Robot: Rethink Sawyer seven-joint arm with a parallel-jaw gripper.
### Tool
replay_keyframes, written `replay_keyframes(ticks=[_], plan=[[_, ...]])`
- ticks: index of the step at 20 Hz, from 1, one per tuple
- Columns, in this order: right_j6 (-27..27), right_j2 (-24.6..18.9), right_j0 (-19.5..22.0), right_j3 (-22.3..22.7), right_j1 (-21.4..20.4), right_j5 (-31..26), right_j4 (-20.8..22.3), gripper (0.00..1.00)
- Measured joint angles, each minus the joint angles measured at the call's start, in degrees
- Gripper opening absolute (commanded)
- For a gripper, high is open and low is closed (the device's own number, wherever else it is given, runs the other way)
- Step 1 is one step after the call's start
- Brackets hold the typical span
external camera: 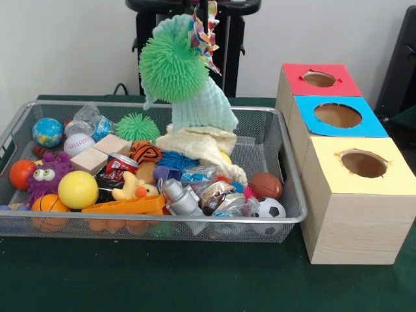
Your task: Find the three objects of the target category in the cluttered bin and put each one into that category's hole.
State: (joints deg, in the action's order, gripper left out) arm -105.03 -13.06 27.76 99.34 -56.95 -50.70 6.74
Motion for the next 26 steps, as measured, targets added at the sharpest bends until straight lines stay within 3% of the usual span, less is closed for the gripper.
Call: replay_keyframes(ticks=[12, 13, 26], plan=[[0.0, -4.62, 0.97, -0.02, 4.83, 6.87, 2.56, 0.0], [0.0, -4.95, 1.12, -0.02, 5.12, 7.49, 2.82, 1.0], [0.0, -7.93, 2.6, -0.03, 6.08, 9.64, 3.68, 1.0]])
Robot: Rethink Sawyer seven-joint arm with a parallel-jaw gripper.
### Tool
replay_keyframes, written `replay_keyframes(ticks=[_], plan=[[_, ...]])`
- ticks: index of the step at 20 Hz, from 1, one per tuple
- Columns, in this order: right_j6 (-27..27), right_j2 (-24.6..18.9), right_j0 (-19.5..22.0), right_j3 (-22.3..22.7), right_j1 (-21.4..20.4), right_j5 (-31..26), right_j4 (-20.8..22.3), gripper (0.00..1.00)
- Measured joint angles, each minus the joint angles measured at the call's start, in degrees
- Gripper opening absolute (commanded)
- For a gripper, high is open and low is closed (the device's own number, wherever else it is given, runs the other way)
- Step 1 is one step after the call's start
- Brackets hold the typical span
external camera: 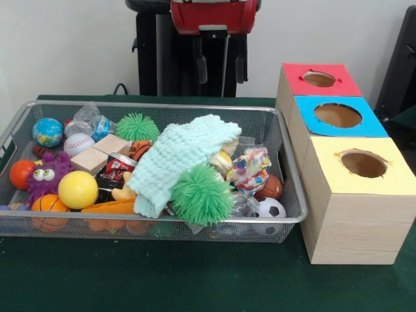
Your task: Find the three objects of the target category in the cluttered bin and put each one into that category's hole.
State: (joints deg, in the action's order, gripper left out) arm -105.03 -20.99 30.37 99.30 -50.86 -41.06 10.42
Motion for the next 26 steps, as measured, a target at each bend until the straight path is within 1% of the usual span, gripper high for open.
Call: replay_keyframes(ticks=[11, 16, 20, 26], plan=[[0.0, -0.86, 0.01, 0.01, 0.01, 0.0, 0.22, 1.0], [0.0, -0.85, -0.77, -0.06, 0.12, 0.01, 0.41, 1.0], [0.0, -0.86, -2.06, -0.46, 1.27, 0.84, 0.92, 1.0], [0.0, -0.6, -4.68, -2.07, 4.79, 3.03, 3.3, 1.0]])
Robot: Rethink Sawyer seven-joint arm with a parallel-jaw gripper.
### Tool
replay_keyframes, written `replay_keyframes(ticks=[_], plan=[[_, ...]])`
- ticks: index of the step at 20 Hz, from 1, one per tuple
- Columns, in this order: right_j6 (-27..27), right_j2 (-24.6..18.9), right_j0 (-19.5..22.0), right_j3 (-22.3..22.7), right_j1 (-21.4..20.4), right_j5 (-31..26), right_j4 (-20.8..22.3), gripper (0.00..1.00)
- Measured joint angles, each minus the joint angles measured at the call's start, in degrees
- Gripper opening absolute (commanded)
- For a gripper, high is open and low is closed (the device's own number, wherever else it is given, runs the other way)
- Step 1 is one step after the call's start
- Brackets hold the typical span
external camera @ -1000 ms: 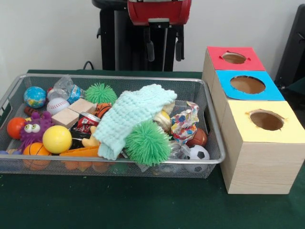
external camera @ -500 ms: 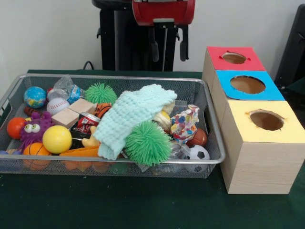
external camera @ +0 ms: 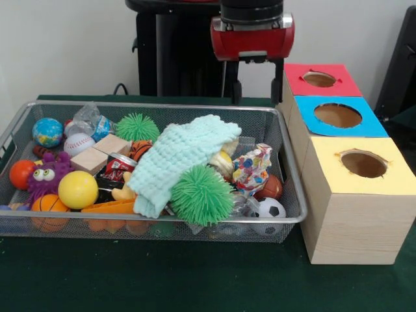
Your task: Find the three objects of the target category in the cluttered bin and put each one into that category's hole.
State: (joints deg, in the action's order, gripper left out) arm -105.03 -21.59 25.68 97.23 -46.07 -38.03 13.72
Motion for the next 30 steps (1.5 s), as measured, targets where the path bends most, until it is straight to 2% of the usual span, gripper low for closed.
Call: replay_keyframes(ticks=[11, 23, 24, 30], plan=[[0.0, 1.78, -3.0, -4.2, 7.22, 3.34, 5.89, 1.0], [0.0, 1.97, -3.1, -6.44, 9.87, 4.66, 7.28, 1.0], [0.0, 1.97, -3.1, -6.74, 10.17, 4.66, 7.26, 0.0], [0.0, 1.98, -3.06, -6.8, 10.25, 4.66, 7.28, 0.0]])
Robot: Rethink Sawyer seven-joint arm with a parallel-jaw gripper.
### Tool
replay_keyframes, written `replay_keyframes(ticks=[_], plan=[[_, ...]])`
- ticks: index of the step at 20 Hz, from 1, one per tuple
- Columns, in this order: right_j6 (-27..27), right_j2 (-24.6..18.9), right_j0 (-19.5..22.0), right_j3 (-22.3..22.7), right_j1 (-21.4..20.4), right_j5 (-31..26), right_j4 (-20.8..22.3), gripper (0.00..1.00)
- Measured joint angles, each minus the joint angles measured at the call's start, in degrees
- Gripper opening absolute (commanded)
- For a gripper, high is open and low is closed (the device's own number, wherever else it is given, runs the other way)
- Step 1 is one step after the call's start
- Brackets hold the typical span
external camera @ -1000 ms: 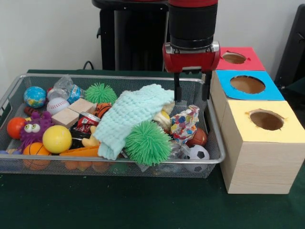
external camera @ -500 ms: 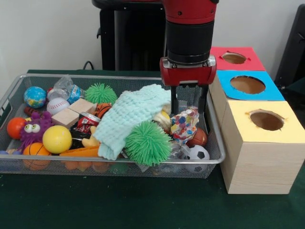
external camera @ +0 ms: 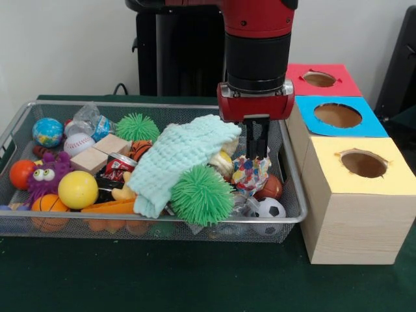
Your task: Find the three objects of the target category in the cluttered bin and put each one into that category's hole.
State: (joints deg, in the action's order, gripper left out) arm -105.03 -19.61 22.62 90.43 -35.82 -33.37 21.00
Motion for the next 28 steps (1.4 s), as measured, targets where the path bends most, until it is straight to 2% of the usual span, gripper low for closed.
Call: replay_keyframes(ticks=[13, 18, 21, 28], plan=[[0.0, -0.02, 0.06, 0.39, -1.2, 0.0, -0.18, 0.0], [0.0, -0.02, 0.14, 1.79, -5.43, -0.6, -1.9, 0.0], [0.0, -0.02, 0.14, 2.4, -9.43, -1.91, -3.9, 0.0], [0.0, -0.02, 0.14, 2.97, -12.82, -1.95, -5.97, 0.0]])
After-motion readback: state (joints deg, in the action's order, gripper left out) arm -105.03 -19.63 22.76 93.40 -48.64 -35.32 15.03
